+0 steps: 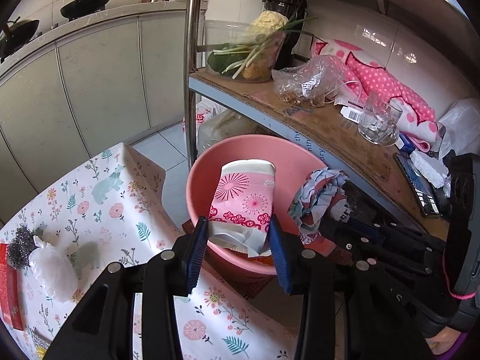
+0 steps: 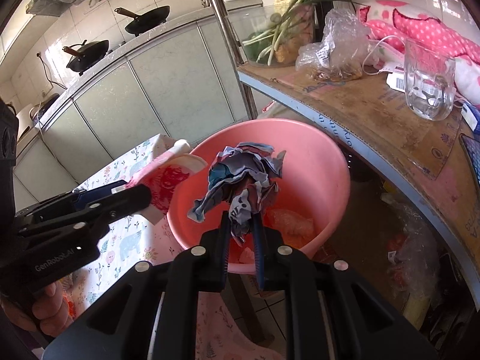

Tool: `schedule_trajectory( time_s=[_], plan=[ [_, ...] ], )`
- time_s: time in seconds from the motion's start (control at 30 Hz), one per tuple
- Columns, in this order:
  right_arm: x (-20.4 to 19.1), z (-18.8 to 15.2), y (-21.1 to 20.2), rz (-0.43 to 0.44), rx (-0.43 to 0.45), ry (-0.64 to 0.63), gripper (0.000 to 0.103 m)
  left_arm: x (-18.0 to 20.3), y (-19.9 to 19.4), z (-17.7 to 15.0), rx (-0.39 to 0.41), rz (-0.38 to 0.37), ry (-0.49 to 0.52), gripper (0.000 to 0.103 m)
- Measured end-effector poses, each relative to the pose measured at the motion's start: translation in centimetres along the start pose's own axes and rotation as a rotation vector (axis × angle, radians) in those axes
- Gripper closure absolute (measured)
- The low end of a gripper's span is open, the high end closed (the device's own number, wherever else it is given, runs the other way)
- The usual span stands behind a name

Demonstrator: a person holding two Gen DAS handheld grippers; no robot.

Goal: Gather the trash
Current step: 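Open both grippers to drop the cup and wrapper into the bucket, then move both grippers back over the trash on the table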

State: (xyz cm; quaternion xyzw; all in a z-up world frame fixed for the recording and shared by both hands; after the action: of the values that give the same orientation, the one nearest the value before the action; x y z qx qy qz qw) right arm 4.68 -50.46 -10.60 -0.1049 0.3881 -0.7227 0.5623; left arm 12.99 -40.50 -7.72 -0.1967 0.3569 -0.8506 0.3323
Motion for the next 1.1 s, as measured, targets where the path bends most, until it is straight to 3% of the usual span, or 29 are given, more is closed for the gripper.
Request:
schedule_trajectory(
  time_s=[0.43,0.7,0.83,1.1],
  plan=[
    [1.5,0.5,0.8,-0.025,0.018,0.055,0.087,-0.5,1.6,0.3,-0.050,-0.003,-0.055,0.060],
    [0.6,0.2,-0.1,-0.026,0.032,0.017,0.084,-0.8,-0.6,0.7,-0.001,-0.003,-0.049,0.060],
    [-0.9,-0.3,-0.9,0.018,0.029,0.009,0.083,-0.9,-1.6,0.3,0.004,-0.006,-0.059,0.060],
    [-3.8,-1.1,-2.1,0.067,0.025,-0.024,0.067,-2.1,-4.5,-1.1,0.024,-0.002,-0.093,0.060]
  ],
)
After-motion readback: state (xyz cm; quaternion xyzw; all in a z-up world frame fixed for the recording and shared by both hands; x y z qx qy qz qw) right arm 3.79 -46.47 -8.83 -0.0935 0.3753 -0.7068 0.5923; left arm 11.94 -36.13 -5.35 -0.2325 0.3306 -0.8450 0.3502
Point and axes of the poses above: each gripper's, at about its wrist camera, not at the fingertips, and y roughly the way its jaws point, x to its right, z to its top, the point moved 6 cm from there along y, roughly the way its jaws point, and after that the axes turned 1 degree about y, right-handed, at the moved point
